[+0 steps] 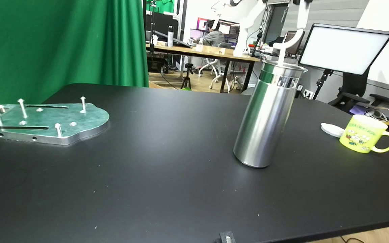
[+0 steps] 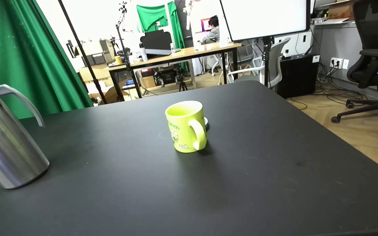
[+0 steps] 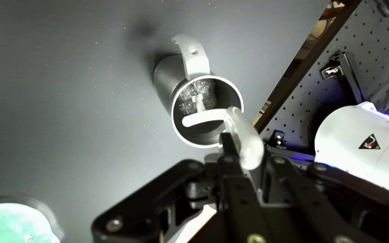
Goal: Scrub the inside of the flask
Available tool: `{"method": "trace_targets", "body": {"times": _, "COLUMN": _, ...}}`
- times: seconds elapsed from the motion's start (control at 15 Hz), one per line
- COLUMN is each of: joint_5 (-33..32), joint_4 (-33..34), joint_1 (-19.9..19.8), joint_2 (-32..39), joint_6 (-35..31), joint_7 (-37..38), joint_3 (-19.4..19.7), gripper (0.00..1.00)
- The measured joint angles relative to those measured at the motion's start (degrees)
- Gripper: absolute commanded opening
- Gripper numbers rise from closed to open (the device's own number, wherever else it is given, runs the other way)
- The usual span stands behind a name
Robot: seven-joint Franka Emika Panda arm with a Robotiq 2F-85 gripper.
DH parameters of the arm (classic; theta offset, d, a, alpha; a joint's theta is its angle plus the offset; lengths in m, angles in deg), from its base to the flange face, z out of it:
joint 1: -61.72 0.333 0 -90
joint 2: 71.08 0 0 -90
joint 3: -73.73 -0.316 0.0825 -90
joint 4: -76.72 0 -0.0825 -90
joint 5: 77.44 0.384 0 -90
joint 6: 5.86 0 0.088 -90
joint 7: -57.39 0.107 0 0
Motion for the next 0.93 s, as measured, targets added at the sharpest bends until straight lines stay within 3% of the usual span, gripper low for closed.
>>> {"method": "trace_targets", "body": {"times": 0.4, "joint_5": 0.3, "joint_4": 2.3, "joint_1": 1.0, "joint_2": -6.5, "joint_6": 2.1, "joint_7": 0.0, "joint_3": -0.4, "gripper": 0.04}}
{"method": "trace_targets", "body": {"times": 0.93, "joint_5": 1.4, "joint_4": -8.0, "joint_1": -0.6, "joint_2": 3.8, "joint_6": -11.6, "joint_7": 1.8, "joint_3": 1.5, "gripper": 0.04}}
